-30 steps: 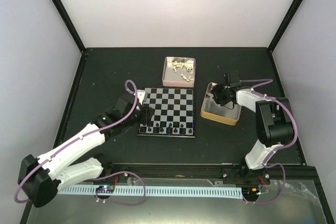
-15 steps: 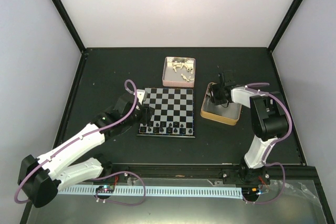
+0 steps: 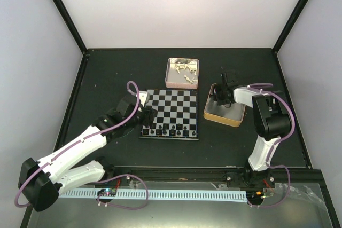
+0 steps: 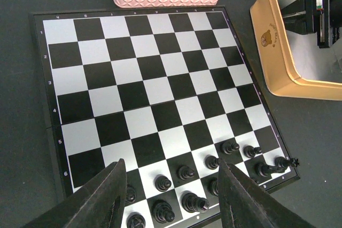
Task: Set up the chess pieces on the board
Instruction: Pick up the chess piece from the storage box, then place the chess piece on the chessboard.
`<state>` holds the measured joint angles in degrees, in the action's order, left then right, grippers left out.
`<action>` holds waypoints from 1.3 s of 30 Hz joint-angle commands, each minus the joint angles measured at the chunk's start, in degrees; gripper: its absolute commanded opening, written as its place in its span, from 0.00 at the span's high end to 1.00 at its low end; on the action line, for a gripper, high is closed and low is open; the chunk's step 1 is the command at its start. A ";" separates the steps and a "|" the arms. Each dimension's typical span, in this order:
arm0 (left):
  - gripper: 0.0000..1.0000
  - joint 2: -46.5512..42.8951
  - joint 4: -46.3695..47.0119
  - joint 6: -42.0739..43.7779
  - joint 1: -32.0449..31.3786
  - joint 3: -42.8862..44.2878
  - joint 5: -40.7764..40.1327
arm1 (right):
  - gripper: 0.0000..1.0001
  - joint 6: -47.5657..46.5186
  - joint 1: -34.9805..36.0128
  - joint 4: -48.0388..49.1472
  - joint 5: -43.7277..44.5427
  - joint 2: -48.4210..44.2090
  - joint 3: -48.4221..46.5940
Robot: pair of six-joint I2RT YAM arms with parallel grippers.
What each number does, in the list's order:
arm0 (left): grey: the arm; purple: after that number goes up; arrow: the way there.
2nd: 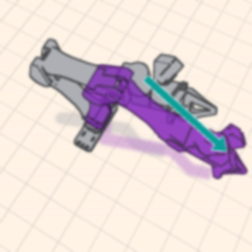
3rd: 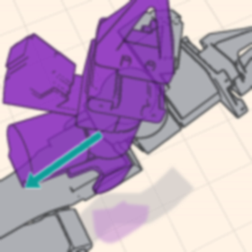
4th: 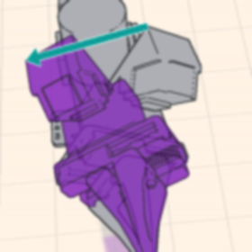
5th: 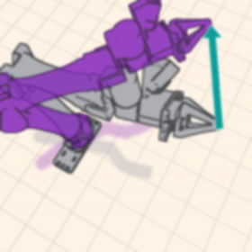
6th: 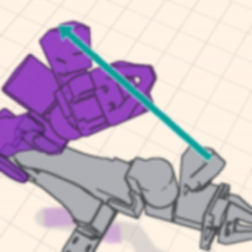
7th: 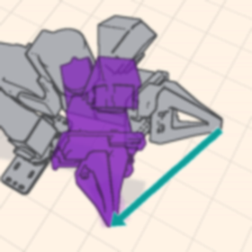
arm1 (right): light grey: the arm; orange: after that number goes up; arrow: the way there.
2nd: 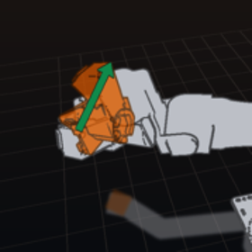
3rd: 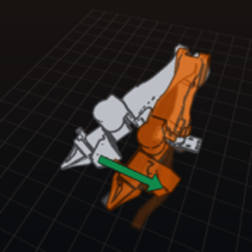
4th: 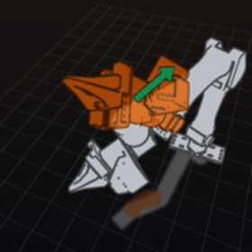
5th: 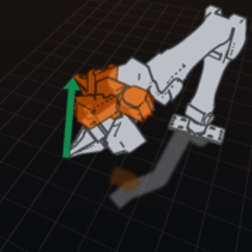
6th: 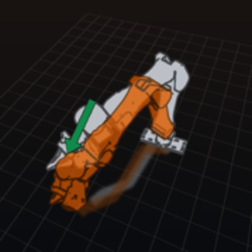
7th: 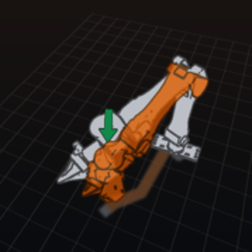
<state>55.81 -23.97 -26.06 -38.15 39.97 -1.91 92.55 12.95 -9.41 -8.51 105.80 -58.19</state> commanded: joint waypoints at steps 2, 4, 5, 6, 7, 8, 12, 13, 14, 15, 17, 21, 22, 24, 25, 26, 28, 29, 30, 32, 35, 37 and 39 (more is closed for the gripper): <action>0.52 -1.43 0.98 0.75 0.55 1.32 -0.32 | 0.99 -3.29 0.60 -3.58 4.23 -0.73 -0.23; 0.52 -1.54 1.03 0.78 0.55 1.33 -0.30 | 0.99 -5.20 0.63 -5.04 5.69 -2.02 -0.34; 0.52 -1.58 1.05 0.76 0.56 1.33 -0.12 | 0.99 -6.21 0.61 -5.38 6.49 -2.88 -0.23; 0.52 -1.69 1.12 0.75 0.54 1.30 -0.02 | 0.99 -7.52 0.59 -5.56 7.16 -3.93 0.11; 0.52 -1.67 1.17 0.81 0.55 1.38 0.22 | 0.99 -9.00 0.65 -5.72 7.93 -5.04 0.61; 0.52 -1.79 1.33 0.81 0.55 1.38 0.48 | 0.99 -10.62 0.59 -5.79 8.42 -6.20 1.07; 0.51 -1.96 3.48 0.54 0.58 0.85 2.88 | 0.99 -19.23 0.61 -5.21 7.69 -11.61 2.74; 0.49 -1.89 4.72 0.39 0.54 0.56 4.36 | 0.99 -21.05 0.65 -5.07 6.73 -12.79 3.18; 0.47 -1.74 6.18 -0.08 0.55 0.21 5.49 | 0.99 -22.83 0.67 -4.45 5.21 -13.94 3.93; 0.45 -1.53 7.81 -0.53 0.56 -0.06 6.86 | 0.99 -24.25 0.67 -4.35 3.63 -15.06 4.63; 0.41 -0.70 11.16 -1.41 0.60 -0.35 10.10 | 0.99 -26.24 0.72 -4.05 -0.07 -17.40 6.63; 0.33 3.14 17.91 -2.89 0.59 0.40 18.14 | 0.99 -26.50 1.35 -1.51 -9.29 -21.81 11.76; 0.32 4.65 19.36 -3.16 0.58 0.80 20.08 | 0.99 -26.01 1.97 -1.16 -11.09 -23.07 12.73; 0.29 8.17 22.02 -4.08 0.56 1.04 23.44 | 0.99 -24.76 3.63 0.08 -13.67 -25.57 14.47; 0.28 9.68 24.25 -4.49 0.58 0.93 24.99 | 0.99 -24.01 4.49 0.69 -14.57 -26.71 14.97; 0.27 10.80 25.79 -4.86 0.58 0.61 26.31 | 0.99 -23.27 5.62 1.45 -15.37 -27.71 15.29; 0.25 12.95 28.61 -5.92 0.54 0.23 28.73 | 0.99 -21.50 7.72 3.28 -16.73 -29.01 15.58; 0.25 13.77 29.67 -6.45 0.57 0.08 29.74 | 0.99 -20.85 9.15 4.23 -17.30 -29.40 15.45; 0.25 14.39 30.84 -6.97 0.58 -0.12 30.66 | 0.99 -20.29 10.09 4.97 -17.90 -29.57 15.09; 0.25 15.40 32.51 -8.14 0.57 -0.24 31.63 | 0.99 -19.10 11.88 6.48 -18.78 -29.33 14.13; 0.25 16.60 34.75 -9.65 0.63 -0.15 33.01 | 0.99 -17.41 14.41 8.92 -20.64 -27.92 12.40; 0.26 17.18 35.55 -10.42 0.75 0.05 33.27 | 0.99 -16.88 16.22 9.83 -21.67 -26.81 10.73; 0.28 17.21 35.84 -10.94 0.84 0.28 33.18 | 0.99 -16.35 17.71 10.80 -22.78 -26.00 9.47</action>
<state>72.42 7.01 -34.79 -37.82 39.57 28.69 73.87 28.03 -3.25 -27.40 78.26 -45.41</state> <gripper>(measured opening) 0.739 0.040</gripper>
